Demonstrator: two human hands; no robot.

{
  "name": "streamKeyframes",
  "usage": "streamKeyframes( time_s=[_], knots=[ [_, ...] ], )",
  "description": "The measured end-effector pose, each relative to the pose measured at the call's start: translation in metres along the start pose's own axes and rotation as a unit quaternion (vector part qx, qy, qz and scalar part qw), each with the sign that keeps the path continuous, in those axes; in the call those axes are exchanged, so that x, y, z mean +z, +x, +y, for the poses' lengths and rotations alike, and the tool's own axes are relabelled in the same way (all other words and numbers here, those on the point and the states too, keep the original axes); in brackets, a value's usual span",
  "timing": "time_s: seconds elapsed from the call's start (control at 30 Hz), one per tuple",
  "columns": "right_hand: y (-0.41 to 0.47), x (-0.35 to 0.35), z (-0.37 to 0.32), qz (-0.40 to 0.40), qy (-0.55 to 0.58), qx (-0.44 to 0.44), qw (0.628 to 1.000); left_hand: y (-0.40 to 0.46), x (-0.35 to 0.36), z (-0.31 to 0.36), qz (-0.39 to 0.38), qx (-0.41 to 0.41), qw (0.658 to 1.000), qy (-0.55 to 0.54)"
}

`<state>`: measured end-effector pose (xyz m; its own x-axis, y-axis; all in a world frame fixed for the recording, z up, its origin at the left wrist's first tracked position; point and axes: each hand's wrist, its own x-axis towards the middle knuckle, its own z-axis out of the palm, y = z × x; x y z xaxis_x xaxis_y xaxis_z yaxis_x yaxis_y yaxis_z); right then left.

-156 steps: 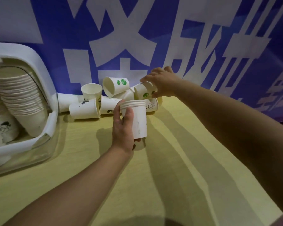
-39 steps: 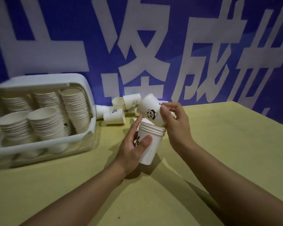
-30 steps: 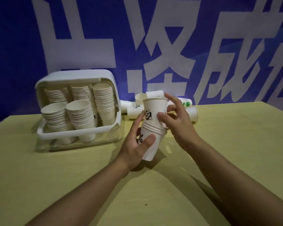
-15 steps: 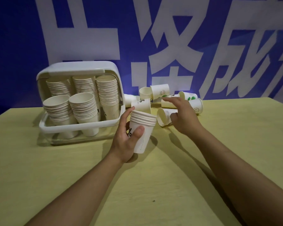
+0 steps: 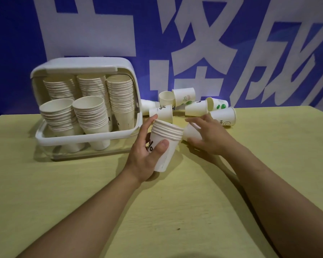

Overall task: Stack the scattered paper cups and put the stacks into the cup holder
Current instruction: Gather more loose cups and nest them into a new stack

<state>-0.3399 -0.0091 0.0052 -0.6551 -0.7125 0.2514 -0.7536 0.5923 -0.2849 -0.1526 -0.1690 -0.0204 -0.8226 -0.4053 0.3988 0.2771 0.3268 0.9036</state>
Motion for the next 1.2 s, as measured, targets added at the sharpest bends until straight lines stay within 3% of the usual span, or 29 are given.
streamKeyframes(
  time_s=[0.1, 0.2, 0.33, 0.4, 0.47, 0.67, 0.8, 0.97, 1.13, 1.2],
  knots=[
    [-0.006, 0.000, 0.010, -0.028, 0.079, 0.024, 0.996, -0.003, 0.001, 0.003, -0.031, 0.006, 0.999, 0.026],
    [-0.018, -0.004, 0.008, 0.051, 0.198, 0.031, 0.978, -0.006, 0.004, 0.007, -0.061, 0.007, 0.997, 0.044],
    [-0.033, -0.017, -0.020, 0.174, 0.412, 0.008, 0.894, -0.010, 0.008, 0.012, -0.098, 0.008, 0.993, 0.067],
    [-0.040, -0.020, -0.037, 0.196, 0.466, -0.019, 0.862, -0.011, 0.009, 0.012, -0.109, 0.009, 0.992, 0.067],
    [-0.044, -0.017, -0.050, 0.186, 0.485, -0.039, 0.854, -0.012, 0.010, 0.011, -0.107, 0.012, 0.992, 0.065],
    [-0.047, 0.000, -0.063, 0.159, 0.484, -0.035, 0.860, -0.011, 0.012, 0.008, -0.066, 0.025, 0.996, 0.053],
    [-0.048, 0.010, -0.062, 0.130, 0.423, -0.045, 0.896, -0.005, 0.010, 0.005, 0.005, 0.034, 0.999, 0.018],
    [-0.047, 0.005, -0.058, 0.086, 0.386, -0.052, 0.917, 0.000, 0.002, -0.002, 0.021, 0.020, 1.000, -0.005],
    [-0.015, -0.015, -0.017, 0.153, 0.157, 0.010, 0.976, 0.005, 0.002, -0.007, 0.015, 0.004, 1.000, -0.010],
    [0.005, -0.022, 0.008, 0.125, 0.023, 0.048, 0.991, 0.006, 0.002, -0.007, 0.016, -0.007, 1.000, -0.015]
  ],
)
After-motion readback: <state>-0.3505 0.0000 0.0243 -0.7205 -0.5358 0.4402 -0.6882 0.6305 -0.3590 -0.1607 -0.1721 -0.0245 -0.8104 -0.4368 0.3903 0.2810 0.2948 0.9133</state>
